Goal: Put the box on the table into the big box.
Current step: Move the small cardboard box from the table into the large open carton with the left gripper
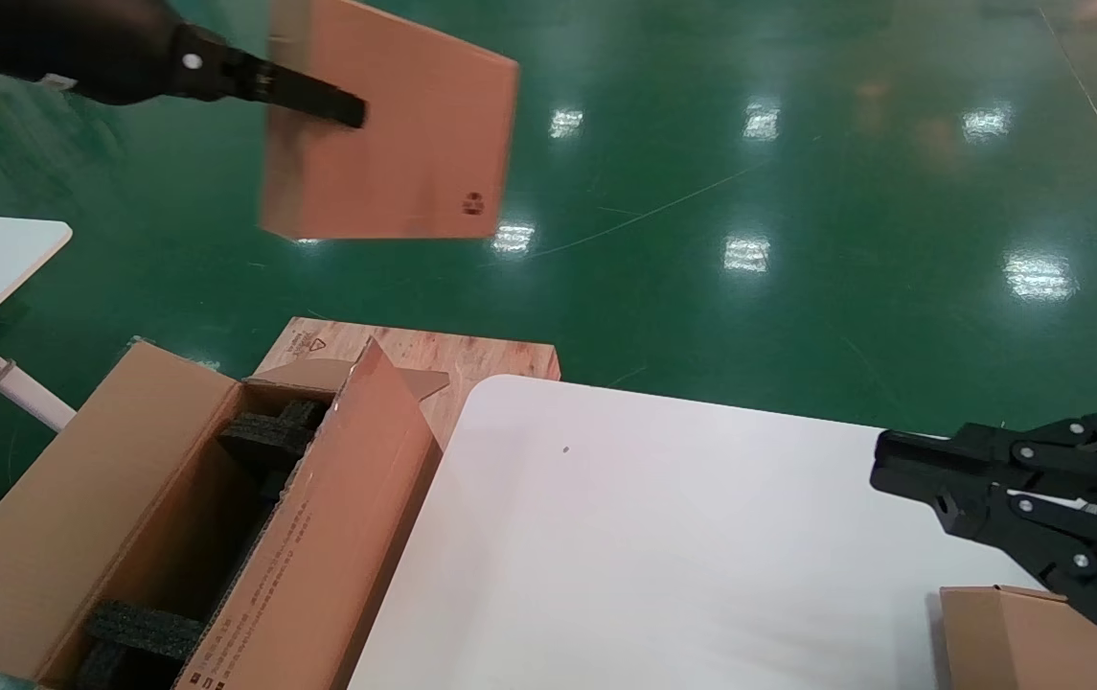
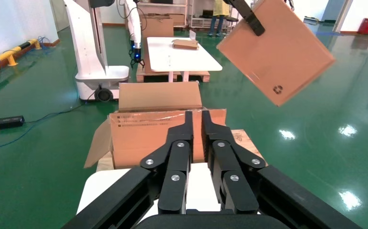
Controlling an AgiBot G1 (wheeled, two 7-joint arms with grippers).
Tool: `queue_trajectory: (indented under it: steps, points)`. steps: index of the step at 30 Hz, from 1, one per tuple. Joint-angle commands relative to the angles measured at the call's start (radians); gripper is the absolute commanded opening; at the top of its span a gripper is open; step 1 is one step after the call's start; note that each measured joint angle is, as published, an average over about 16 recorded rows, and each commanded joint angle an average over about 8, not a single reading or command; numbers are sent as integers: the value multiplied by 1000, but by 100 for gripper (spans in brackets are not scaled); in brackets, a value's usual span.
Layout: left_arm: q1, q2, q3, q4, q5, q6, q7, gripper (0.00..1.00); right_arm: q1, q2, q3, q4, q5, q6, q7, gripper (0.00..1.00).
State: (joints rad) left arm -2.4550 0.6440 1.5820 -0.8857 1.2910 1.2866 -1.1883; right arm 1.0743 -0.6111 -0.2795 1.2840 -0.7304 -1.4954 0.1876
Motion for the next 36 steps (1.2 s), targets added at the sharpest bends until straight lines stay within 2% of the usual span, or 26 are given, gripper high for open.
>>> queue_trajectory:
  steps: [1, 13, 22, 28, 36]
  points:
    - [-9, -10, -1, 4, 21, -6, 12, 0, 0, 0, 0, 0, 0, 0, 0, 100]
    - [-87, 86, 129, 62, 330, 99, -23, 0, 0, 0, 0, 0, 0, 0, 0, 100]
    - [-37, 155, 234, 124, 499, 178, -61, 0, 0, 0, 0, 0, 0, 0, 0, 100]
    - [28, 186, 303, 192, 508, 206, -33, 0, 0, 0, 0, 0, 0, 0, 0, 100]
    - [87, 227, 420, 300, 416, 235, 31, 0, 0, 0, 0, 0, 0, 0, 0, 100]
